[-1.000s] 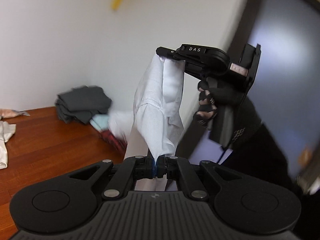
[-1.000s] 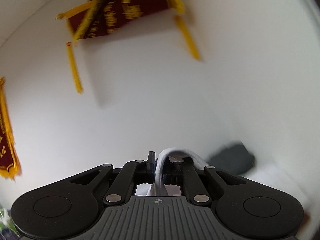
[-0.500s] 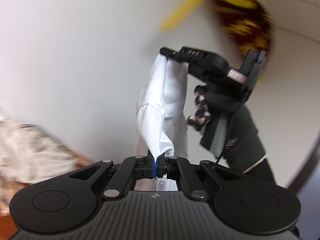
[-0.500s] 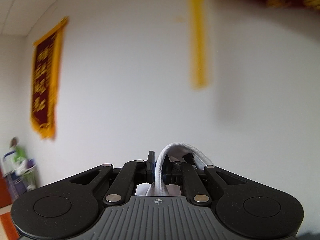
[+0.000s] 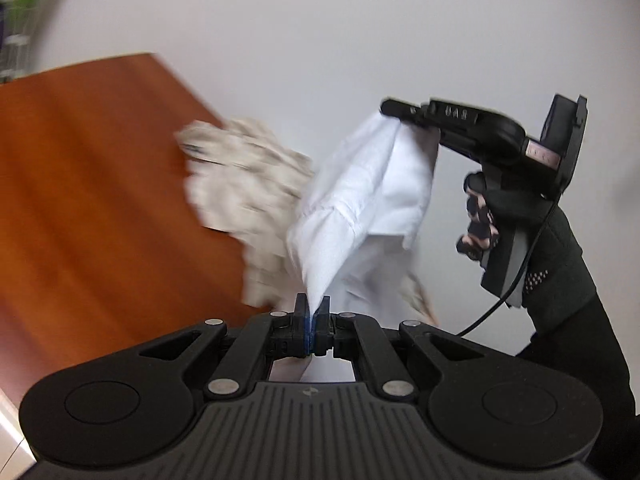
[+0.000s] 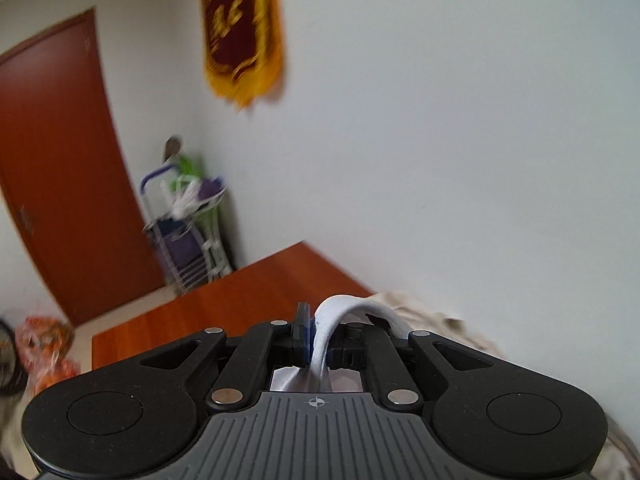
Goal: Fold clothes
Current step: 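Carry the hanging white shirt with both grippers over the table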
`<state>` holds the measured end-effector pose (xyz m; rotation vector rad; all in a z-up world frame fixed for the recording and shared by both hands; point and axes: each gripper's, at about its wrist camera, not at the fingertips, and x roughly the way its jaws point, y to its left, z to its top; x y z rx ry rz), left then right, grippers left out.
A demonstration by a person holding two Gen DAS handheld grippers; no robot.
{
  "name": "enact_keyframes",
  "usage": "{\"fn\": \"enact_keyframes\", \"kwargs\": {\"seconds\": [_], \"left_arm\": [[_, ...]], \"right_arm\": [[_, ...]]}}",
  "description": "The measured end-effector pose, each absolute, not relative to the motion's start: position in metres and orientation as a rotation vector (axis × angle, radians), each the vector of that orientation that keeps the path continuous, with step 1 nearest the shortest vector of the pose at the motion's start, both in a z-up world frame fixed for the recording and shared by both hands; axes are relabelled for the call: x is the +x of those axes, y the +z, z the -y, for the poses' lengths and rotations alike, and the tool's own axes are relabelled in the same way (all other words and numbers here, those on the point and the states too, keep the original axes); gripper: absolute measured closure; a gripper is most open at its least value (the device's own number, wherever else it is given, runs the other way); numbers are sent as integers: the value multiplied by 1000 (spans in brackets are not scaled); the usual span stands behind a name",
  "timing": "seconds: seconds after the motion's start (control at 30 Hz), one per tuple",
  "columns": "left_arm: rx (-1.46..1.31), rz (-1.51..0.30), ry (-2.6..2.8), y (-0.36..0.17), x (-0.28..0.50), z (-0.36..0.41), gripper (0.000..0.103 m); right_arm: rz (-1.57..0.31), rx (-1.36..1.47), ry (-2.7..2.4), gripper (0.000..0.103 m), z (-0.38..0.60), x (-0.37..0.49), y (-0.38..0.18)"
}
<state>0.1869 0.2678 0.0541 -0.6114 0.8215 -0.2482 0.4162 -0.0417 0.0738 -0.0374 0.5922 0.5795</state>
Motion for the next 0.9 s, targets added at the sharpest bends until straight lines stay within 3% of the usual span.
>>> {"fn": "enact_keyframes", "kwargs": {"seconds": [0.37,0.57,0.9], "left_arm": [[-680,-701,52,63,175,-314,100],[-666,-688,172,65,182,-395,100],[-604,-840,229,-17,240,-562,100]], "right_arm": [[-596,-123,841,94,-136,456,84],[-633,-148,940,94,-244,485,72],[-759,-235,981,94,-431,520,2]]}}
